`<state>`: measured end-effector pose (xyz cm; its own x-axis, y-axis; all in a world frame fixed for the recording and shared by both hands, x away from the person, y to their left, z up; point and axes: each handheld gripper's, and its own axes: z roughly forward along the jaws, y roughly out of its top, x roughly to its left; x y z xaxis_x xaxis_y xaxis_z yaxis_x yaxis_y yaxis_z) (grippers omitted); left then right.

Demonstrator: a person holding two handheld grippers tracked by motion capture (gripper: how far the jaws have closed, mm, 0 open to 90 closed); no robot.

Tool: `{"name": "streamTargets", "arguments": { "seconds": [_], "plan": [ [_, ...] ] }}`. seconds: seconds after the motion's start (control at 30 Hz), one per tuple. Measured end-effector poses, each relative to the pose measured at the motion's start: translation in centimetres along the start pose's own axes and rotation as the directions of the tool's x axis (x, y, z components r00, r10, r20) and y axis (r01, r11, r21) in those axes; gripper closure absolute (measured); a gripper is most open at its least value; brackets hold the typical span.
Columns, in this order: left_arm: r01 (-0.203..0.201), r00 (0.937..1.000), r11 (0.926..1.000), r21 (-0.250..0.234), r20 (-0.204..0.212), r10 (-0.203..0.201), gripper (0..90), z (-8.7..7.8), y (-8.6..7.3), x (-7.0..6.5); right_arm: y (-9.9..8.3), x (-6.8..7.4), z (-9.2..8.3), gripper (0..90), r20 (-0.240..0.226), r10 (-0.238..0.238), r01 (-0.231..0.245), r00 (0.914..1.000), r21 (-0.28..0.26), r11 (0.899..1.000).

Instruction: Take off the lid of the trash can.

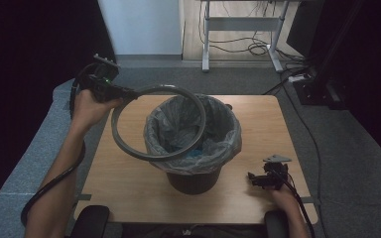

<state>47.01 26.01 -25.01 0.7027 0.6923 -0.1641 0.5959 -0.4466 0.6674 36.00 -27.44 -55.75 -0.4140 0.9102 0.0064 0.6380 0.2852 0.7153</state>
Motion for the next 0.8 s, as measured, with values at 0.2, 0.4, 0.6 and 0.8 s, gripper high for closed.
{"name": "streamTargets", "arguments": {
  "seconds": [0.2, 0.4, 0.6, 0.8],
  "plan": [
    [0.014, 0.9999, 0.9998, -0.015, -0.006, -0.014, 76.4, -0.9, -0.9, 0.8, 0.0, 0.0, 0.0, 0.0, 0.000, 0.000, 0.000, 1.0000, 0.000, 1.000],
    [0.035, 0.9993, 0.9991, -0.025, -0.014, -0.035, 76.4, -1.8, -1.9, 1.7, 0.0, 0.0, 0.0, 0.0, 0.000, 0.000, 0.000, 1.0000, 0.000, 1.000],
    [0.055, 0.9982, 0.9980, -0.031, -0.023, -0.056, 76.4, -2.6, -2.9, 2.5, 0.0, 0.0, 0.0, 0.0, 0.000, 0.000, 0.000, 1.0000, 0.000, 1.000],
    [0.073, 0.9967, 0.9969, -0.030, -0.033, -0.074, 76.4, -3.3, -4.0, 3.4, 0.0, 0.0, 0.0, 0.0, 0.000, 0.000, 0.000, 1.0000, 0.000, 1.000]
  ]
}}
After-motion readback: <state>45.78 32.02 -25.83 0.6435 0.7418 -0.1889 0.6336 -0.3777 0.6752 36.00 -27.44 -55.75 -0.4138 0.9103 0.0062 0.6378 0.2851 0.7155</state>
